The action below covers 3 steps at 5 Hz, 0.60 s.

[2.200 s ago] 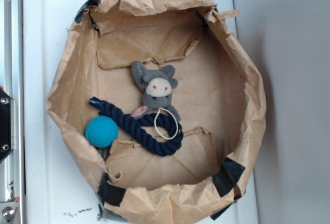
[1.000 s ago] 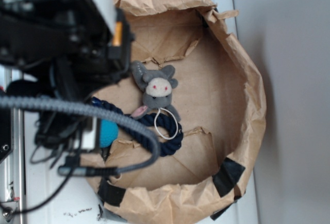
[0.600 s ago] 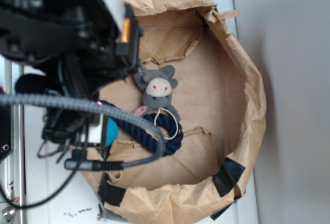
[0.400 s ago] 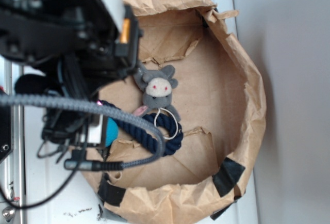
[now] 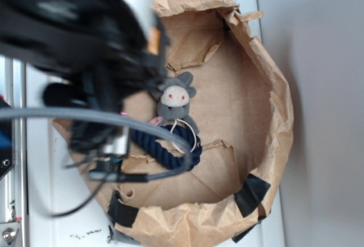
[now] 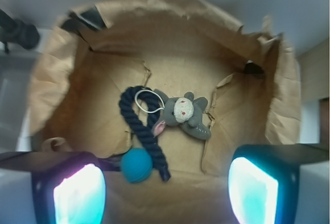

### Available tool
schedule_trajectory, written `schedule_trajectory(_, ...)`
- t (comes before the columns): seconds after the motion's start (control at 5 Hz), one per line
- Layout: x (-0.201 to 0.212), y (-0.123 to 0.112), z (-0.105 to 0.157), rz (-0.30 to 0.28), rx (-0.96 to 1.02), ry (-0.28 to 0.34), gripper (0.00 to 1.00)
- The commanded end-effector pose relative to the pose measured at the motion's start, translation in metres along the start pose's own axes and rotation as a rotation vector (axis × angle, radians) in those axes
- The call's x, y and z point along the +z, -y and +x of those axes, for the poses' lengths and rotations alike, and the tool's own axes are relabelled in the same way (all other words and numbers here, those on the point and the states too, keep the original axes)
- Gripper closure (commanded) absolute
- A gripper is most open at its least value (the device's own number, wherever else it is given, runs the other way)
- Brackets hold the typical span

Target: Grab the blue rope.

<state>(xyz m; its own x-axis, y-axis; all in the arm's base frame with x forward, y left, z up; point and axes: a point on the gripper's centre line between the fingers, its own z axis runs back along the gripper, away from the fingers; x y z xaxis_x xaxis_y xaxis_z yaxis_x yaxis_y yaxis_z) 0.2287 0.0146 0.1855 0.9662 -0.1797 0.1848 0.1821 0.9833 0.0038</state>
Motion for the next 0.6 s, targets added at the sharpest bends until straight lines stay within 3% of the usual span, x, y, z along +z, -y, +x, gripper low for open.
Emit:
schedule_trajectory(0.0, -0.032, -0.038, 0.022, 0.103, 0.000, 0.010, 0.00)
schedule_trajectory(0.4, -0.081, -0.035, 0.010, 0.133, -0.115, 0.027, 0.00)
